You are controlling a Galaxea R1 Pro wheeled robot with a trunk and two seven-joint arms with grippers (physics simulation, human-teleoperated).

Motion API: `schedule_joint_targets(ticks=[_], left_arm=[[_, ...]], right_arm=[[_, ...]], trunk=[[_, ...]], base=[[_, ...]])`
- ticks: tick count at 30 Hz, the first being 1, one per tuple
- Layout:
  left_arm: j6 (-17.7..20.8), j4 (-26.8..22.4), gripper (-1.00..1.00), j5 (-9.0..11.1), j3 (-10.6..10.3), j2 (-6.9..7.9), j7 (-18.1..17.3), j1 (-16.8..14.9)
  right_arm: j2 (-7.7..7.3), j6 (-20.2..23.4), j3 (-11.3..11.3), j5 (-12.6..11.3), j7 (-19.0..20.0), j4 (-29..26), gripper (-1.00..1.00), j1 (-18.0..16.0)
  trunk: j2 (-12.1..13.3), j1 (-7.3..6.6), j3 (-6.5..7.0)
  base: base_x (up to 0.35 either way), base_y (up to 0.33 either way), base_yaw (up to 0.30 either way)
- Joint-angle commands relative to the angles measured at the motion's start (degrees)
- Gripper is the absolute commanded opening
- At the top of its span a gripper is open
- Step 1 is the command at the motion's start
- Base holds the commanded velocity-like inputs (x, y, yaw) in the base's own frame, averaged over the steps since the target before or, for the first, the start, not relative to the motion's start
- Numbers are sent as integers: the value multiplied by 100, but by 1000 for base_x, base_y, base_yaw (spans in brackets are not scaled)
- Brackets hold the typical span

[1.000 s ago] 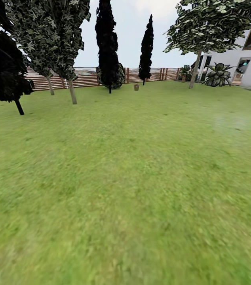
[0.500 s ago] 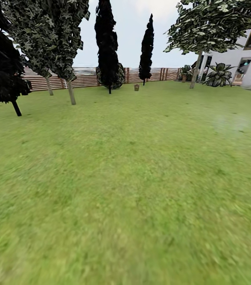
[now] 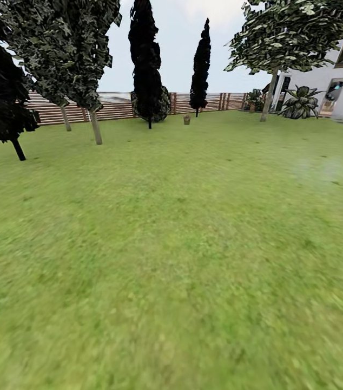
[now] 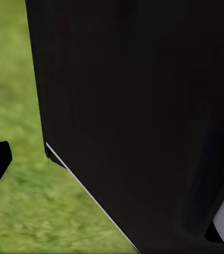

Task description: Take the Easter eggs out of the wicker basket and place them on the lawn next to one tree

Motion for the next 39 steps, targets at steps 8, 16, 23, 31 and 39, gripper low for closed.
schedule_joint_targets(ticks=[8,16,23,31,39], left_arm=[[-2,-10,100,17,2,0,-5,3],[-2,-10,100,17,2,0,-5,3],[-2,-10,100,17,2,0,-5,3],[-2,-10,100,17,2,0,-5,3],[-2,-10,100,17,2,0,-5,3]], right_arm=[[1,-25,-28,-9,0,5,100,-3],[1,-25,-28,-9,0,5,100,-3],[1,-25,-28,-9,0,5,100,-3],[1,-25,-28,-9,0,5,100,-3],[1,-25,-28,-9,0,5,100,-3]], trunk=[[-2,4,-4],[-2,4,-4],[-2,4,-4],[-2,4,-4],[-2,4,-4]], base=[[341,0,0],[341,0,0],[341,0,0],[341,0,0],[341,0,0]])
